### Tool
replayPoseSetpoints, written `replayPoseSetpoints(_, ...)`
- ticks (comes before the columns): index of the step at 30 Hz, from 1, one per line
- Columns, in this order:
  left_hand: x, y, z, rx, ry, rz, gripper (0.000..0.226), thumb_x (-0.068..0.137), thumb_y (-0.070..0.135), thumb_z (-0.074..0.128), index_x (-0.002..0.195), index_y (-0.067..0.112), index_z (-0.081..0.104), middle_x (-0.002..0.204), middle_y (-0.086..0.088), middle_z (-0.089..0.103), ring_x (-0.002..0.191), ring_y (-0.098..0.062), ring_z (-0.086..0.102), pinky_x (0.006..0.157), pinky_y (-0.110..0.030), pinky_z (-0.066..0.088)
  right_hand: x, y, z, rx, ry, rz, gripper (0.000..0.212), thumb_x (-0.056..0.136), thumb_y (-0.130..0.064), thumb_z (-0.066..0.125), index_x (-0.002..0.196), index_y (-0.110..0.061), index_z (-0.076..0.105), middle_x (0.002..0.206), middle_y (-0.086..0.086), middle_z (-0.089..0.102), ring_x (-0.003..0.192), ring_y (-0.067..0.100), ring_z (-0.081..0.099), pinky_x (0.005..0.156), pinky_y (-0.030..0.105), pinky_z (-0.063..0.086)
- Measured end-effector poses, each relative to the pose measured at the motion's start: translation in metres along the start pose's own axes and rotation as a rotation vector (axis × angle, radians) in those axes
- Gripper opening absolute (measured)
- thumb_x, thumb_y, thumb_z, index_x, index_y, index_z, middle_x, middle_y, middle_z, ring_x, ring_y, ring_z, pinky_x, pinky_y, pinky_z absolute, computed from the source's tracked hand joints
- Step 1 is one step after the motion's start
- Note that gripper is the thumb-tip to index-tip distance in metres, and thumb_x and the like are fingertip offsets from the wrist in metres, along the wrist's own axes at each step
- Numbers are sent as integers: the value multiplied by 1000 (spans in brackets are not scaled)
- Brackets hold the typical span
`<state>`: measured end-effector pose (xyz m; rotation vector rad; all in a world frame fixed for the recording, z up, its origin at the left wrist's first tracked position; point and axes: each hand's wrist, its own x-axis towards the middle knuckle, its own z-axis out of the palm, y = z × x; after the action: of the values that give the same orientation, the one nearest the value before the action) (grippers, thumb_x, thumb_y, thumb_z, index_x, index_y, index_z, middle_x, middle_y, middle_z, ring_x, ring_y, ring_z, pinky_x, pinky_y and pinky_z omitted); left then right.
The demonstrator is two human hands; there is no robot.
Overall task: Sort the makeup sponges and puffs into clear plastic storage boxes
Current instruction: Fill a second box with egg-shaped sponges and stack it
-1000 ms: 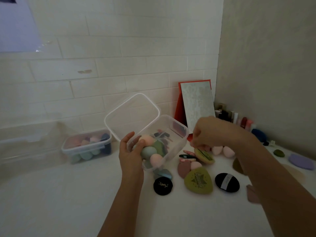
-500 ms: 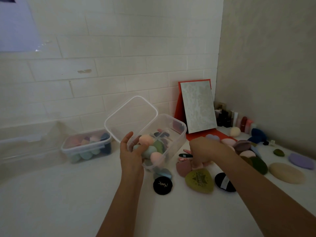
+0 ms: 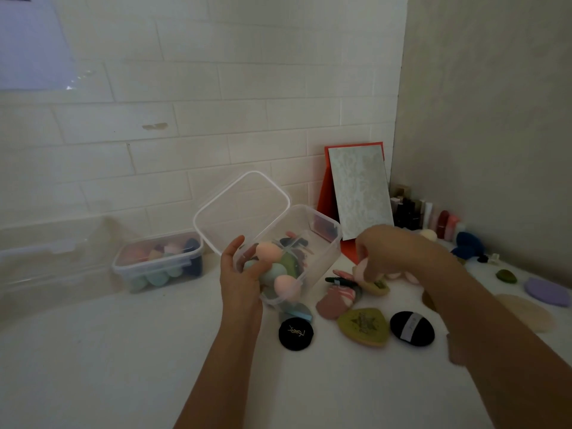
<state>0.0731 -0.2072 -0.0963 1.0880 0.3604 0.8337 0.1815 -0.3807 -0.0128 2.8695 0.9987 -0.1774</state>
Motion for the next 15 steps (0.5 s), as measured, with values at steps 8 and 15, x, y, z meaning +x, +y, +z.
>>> replayPoseSetpoints(8, -1, -1, 2, 40, -52, 31, 55, 81, -6, 58, 109, 40, 49, 128, -8, 53, 114, -29, 53, 99, -50, 45, -49, 4, -39, 422, 211, -209, 34, 82, -30, 70, 110, -30, 50, 104, -11, 55, 71, 1, 55, 57, 15, 40)
replayPoseSetpoints(15, -4, -1, 4, 114, -76, 72, 59, 78, -5, 61, 107, 45, 52, 122, -3, 57, 112, -25, 55, 99, -50, 45, -17, -39, -8, 443, 373, -438, 35, 78, -28, 74, 110, -33, 60, 98, -14, 44, 79, 0, 48, 65, 13, 35)
